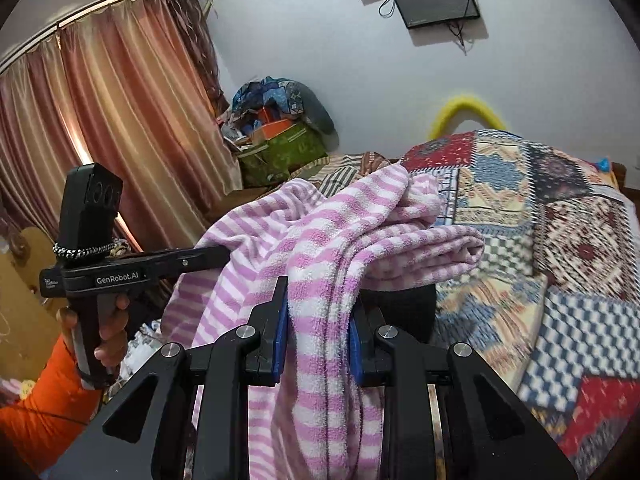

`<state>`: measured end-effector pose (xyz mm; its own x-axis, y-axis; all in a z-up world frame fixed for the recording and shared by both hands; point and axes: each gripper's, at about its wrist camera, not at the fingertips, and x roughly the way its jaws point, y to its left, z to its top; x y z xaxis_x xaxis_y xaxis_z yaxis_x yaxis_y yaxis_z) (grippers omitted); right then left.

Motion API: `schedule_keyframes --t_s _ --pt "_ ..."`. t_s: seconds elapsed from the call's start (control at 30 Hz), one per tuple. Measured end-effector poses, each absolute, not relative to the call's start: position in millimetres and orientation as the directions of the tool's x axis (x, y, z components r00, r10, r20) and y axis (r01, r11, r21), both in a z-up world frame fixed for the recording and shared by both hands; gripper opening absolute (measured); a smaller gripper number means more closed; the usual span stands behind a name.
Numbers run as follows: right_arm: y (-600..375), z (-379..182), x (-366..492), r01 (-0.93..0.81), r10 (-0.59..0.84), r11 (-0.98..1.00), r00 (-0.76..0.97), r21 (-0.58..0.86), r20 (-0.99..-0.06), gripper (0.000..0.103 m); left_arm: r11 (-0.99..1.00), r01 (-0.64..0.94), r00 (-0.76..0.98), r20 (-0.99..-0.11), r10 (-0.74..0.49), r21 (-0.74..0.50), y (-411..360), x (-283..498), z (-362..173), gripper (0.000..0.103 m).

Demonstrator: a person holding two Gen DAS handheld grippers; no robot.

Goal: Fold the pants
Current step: 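Grasp the pants stack with both grippers and lift it off the quilt, then lower the folded pants onto the quilt and open both grippers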

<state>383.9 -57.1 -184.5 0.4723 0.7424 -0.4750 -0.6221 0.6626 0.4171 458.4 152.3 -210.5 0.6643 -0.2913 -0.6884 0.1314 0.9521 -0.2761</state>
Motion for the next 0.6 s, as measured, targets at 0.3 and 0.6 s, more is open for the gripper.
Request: schedule_keyframes --t_s 0.3,0.6 --pt "-9 -243 450 -0.595 0.713 0.687 0.443 0.416 -0.544 0.022 0.965 0.043 0.602 -0.764 -0.232 -0.259 193 533 -287 0.023" --pt "-6 -315 487 -0.522 0.609 0.764 0.388 0.379 -0.692 0.022 0.938 -0.06 0.515 -0.815 -0.265 -0.342 228 558 -365 0.028"
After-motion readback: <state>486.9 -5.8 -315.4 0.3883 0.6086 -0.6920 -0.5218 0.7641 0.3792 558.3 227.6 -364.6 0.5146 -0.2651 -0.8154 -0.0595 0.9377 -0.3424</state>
